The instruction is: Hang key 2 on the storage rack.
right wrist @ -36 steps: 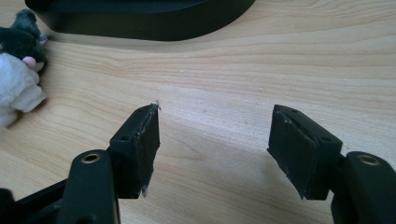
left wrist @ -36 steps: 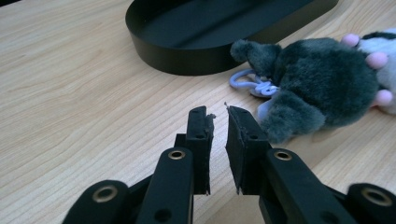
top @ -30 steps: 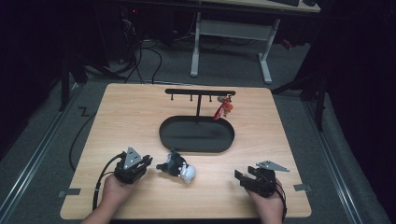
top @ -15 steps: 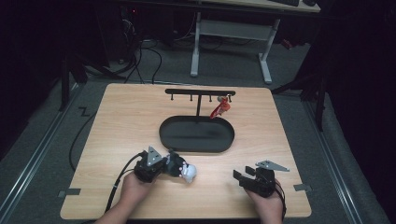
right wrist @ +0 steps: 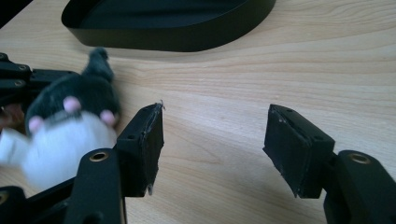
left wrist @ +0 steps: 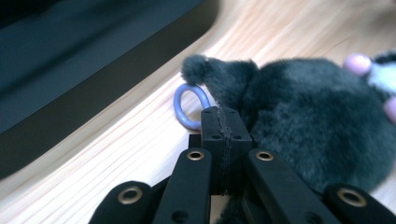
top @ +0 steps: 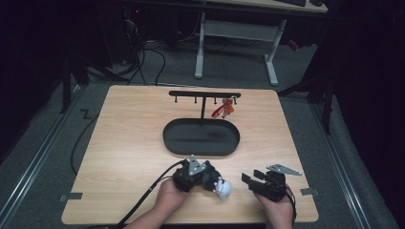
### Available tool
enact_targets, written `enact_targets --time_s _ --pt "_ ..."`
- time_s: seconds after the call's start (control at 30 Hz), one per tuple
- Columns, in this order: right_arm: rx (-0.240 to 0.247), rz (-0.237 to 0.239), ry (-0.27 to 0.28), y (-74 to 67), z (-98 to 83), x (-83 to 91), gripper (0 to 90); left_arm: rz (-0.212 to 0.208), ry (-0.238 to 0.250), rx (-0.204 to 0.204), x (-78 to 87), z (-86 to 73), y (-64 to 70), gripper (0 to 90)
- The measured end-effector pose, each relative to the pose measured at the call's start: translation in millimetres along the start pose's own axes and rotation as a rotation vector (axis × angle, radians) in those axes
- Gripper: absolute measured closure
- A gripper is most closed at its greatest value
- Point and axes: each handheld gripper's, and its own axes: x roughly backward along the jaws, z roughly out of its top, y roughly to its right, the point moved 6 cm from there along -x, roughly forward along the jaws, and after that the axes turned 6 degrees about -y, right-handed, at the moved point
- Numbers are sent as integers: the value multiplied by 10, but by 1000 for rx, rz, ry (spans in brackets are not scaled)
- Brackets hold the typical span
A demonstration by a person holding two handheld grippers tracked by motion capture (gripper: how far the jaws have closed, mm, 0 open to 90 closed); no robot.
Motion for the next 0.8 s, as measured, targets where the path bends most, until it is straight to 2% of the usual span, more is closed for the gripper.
enact_targets --time_s 0.03,0.1,0.13,0.23,0.33,0.43,0.47,0.5,0.53,0.57,0.6,0.7,0.73,0.77,0.8 --pt "-9 -1 2 17 -1 9 376 -15 2 -21 -74 101 118 897" --pt "-23 -2 7 51 -3 26 377 -17 1 -36 -109 147 170 897" --pt "-27 -1 10 65 -4 34 378 -26 -1 -51 -173 223 252 897" --pt "-30 -2 14 82 -7 47 378 -32 10 -47 -197 277 286 894" --pt "-33 -2 16 85 -15 58 378 -17 23 -36 -155 281 232 875" --pt "-27 -2 6 85 -25 40 377 9 32 -5 -15 164 32 862" --pt "-27 -2 6 85 -25 40 377 9 32 -5 -15 164 32 855" --pt "-29 -4 -3 82 -33 29 377 17 33 5 32 116 -33 848" --pt "-25 -5 -3 84 -34 21 377 37 38 24 131 4 -182 843" --pt "-25 -5 -3 84 -34 21 377 37 38 24 131 4 -182 836" --pt "-23 -9 -8 85 -39 12 377 62 41 44 244 -126 -340 830" --pt "-28 -16 -16 88 -43 -3 376 91 37 74 414 -329 -571 819" --pt "-28 -16 -16 88 -43 -3 376 91 37 74 414 -329 -571 819" --pt "-28 -23 -23 93 -45 -19 379 115 41 91 524 -440 -700 819" --pt "-26 -27 -23 95 -44 -29 378 125 42 96 578 -487 -758 819"
